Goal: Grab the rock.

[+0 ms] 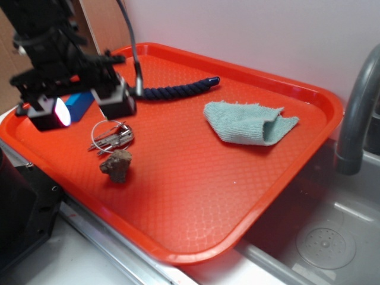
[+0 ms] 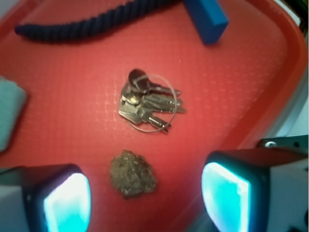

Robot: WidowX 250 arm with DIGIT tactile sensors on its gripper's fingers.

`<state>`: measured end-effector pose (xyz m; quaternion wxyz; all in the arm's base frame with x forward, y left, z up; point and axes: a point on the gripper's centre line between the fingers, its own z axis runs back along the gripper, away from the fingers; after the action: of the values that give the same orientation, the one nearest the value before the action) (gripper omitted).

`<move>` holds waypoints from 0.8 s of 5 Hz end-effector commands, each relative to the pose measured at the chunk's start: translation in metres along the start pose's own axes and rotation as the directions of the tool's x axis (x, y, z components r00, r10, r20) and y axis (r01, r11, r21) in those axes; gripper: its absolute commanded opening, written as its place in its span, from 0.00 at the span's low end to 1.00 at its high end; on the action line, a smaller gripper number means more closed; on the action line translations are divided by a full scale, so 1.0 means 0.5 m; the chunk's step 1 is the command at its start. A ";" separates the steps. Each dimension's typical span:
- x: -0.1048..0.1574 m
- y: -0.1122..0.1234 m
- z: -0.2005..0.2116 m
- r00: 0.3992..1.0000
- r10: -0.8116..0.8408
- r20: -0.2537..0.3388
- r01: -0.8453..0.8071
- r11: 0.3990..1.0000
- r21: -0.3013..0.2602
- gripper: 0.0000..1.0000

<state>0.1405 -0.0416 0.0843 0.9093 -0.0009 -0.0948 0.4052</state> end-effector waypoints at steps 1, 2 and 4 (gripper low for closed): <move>-0.023 -0.002 -0.074 1.000 0.013 0.018 -0.013 1.000 0.025 1.00; -0.028 -0.005 -0.107 0.999 0.003 0.046 -0.005 0.999 0.038 1.00; -0.014 -0.010 -0.134 0.999 0.001 0.047 -0.001 1.000 0.007 0.77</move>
<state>0.1495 -0.0484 0.0173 0.9094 0.0125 -0.1132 0.4000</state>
